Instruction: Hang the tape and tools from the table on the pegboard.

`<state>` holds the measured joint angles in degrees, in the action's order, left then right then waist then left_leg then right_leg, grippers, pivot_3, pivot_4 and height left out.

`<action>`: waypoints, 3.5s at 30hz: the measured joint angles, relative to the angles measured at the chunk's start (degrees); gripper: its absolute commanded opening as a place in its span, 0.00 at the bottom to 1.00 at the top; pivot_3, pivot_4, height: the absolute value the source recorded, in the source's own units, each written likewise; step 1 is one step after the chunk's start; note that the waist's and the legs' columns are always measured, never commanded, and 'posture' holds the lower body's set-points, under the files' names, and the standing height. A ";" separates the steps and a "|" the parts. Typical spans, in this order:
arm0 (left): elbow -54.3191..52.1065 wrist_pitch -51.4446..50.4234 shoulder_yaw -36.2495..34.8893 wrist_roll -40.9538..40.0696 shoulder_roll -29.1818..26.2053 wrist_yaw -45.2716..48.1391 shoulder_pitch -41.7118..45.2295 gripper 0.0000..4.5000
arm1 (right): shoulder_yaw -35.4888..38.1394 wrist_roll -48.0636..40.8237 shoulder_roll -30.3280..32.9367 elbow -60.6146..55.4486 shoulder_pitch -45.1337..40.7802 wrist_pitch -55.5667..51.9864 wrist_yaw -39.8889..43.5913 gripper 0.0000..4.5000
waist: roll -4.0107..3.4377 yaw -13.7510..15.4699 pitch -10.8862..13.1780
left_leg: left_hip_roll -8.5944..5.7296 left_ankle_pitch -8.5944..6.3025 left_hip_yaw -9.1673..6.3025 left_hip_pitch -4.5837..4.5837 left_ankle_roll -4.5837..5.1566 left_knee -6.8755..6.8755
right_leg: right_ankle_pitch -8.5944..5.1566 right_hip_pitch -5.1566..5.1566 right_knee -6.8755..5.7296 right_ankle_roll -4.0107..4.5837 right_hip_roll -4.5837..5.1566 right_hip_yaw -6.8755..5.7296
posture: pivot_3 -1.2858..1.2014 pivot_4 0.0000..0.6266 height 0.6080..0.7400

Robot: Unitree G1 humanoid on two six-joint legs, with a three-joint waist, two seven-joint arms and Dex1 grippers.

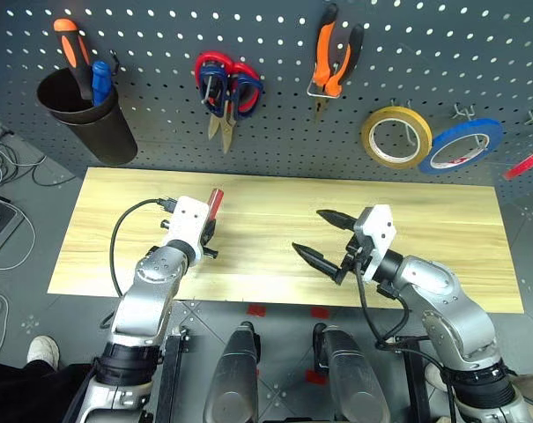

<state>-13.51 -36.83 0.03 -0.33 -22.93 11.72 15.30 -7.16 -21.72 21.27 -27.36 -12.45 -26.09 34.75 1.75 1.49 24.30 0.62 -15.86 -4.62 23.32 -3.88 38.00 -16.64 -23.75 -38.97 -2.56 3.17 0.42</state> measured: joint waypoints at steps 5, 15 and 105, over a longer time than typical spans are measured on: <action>-6.83 2.64 0.80 4.09 0.58 -3.18 -2.88 0.19 | 1.60 -2.09 -1.73 -2.50 0.02 -0.77 -2.40 1.00 | 0.05 0.06 -1.64 | -0.03 0.09 0.03 0.59 -0.16 0.02 | 0.01 -0.50 0.00 0.02 -0.02 -0.25 | 0.58 0.43 1.00; -13.26 11.74 1.24 12.06 1.68 -8.83 -1.53 0.19 | 3.80 -6.85 -6.53 -5.14 -0.76 -0.81 -6.56 1.00 | 0.08 0.74 -6.43 | -0.28 0.13 -0.01 0.62 -0.22 0.00 | 0.01 -0.38 0.05 0.02 -0.09 -0.51 | 0.58 0.31 1.00; 2.08 16.73 -6.20 7.26 1.29 -11.86 27.35 1.00 | 5.83 -5.87 -4.76 -5.13 -3.66 0.20 -13.05 1.00 | 0.20 1.46 -10.92 | -0.79 0.10 -0.24 0.60 -0.05 0.76 | 0.01 -0.31 -0.94 0.03 0.03 -0.55 | 0.58 0.29 1.00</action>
<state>-11.43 -20.10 -6.17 6.92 -21.64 -0.14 42.66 -1.33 -27.58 16.51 -32.49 -16.10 -25.89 21.70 1.95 2.96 13.39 -0.17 -15.75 -4.86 23.92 -3.93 38.76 -16.63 -24.05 -39.92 -2.53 3.19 -0.12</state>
